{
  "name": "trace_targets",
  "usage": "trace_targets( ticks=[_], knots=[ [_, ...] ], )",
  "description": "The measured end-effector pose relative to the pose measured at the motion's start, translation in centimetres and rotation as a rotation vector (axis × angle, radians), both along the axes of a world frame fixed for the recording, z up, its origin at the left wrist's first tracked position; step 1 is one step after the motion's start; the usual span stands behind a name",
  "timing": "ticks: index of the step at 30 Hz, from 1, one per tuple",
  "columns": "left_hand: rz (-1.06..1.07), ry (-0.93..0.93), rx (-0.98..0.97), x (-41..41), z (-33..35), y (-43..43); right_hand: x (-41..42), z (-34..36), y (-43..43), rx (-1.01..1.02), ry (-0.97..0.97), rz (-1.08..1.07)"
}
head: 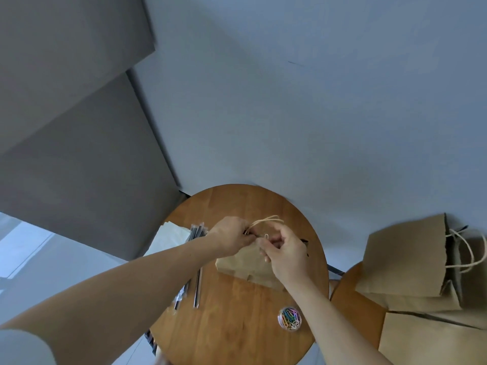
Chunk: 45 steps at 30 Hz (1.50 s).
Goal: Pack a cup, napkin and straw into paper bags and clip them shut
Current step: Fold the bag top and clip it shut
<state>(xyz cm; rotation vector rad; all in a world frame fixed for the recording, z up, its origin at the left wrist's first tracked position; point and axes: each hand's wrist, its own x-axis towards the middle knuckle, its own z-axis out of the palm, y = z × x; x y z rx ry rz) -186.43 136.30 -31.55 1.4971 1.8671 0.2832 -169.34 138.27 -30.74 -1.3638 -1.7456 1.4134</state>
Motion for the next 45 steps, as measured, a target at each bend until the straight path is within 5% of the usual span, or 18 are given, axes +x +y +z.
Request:
trace_targets(
  ticks=[18, 25, 45],
  knots=[
    [-0.066, 0.023, 0.082, 0.4, -1.2, 1.2, 0.6, -1.0, 4.3, 0.356, -0.362, 0.199],
    [-0.060, 0.037, 0.106, 0.4, -0.9, 1.2, 0.5, -0.9, 5.6, 0.265, -0.250, 0.124],
    [-0.058, 0.093, 0.181, 0.7, -1.6, 0.2, 0.1, -1.7, 4.8, 0.457, -0.569, 0.424]
  ],
)
